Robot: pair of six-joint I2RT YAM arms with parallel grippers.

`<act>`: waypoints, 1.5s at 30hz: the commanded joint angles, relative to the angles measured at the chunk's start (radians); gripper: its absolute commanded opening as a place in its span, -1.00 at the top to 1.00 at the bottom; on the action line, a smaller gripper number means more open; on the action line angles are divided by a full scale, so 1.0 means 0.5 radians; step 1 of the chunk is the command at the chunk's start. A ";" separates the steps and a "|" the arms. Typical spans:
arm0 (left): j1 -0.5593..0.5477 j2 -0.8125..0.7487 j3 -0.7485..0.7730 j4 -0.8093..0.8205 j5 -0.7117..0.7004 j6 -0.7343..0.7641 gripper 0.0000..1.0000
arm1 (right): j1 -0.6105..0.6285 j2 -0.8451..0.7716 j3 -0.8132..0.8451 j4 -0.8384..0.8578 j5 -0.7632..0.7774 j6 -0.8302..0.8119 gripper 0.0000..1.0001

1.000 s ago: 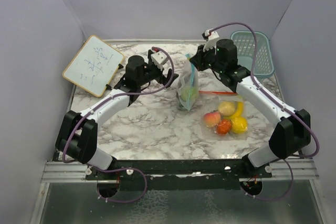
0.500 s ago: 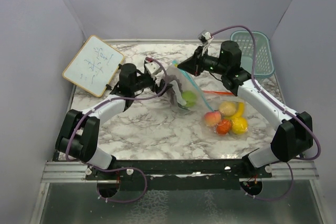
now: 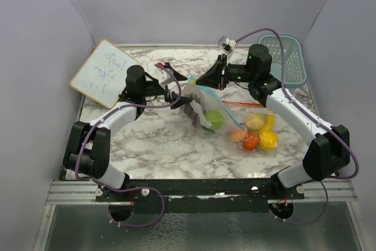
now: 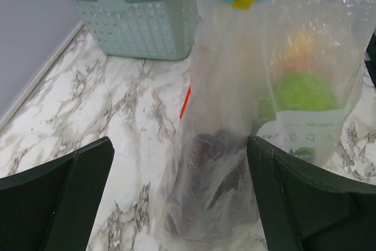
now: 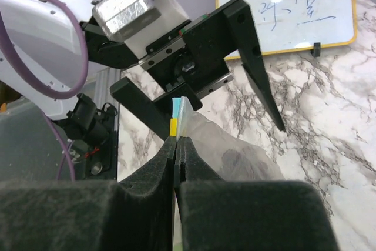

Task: Open the zip-top bag and remove the fake food
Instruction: Adjust the zipper food storage bag at the center of the board.

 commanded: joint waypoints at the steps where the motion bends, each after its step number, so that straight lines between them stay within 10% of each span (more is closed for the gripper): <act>1: 0.010 0.120 0.188 0.370 0.305 -0.278 -0.98 | -0.010 -0.003 0.007 0.119 -0.188 0.022 0.97; 5: -0.004 0.204 0.233 0.769 0.378 -0.606 -0.89 | -0.009 0.030 -0.021 0.155 -0.261 0.040 0.97; 16: -0.039 0.780 0.488 2.348 0.585 -2.180 0.98 | -0.007 0.070 -0.091 0.216 -0.270 0.066 0.97; 21: -0.055 0.791 0.461 2.339 0.542 -2.112 1.00 | -0.006 0.051 -0.108 0.151 -0.161 -0.007 0.95; 26: -0.025 0.812 0.447 2.340 0.467 -2.227 1.00 | -0.006 -0.106 -0.192 0.160 0.139 -0.094 0.03; 30: -0.005 0.852 0.359 2.329 0.308 -2.241 1.00 | -0.006 -0.293 -0.277 0.171 0.481 -0.231 -0.33; 45: -0.019 0.539 0.270 1.070 -0.189 -1.344 1.00 | -0.006 -0.357 -0.447 0.307 0.767 -0.581 -0.54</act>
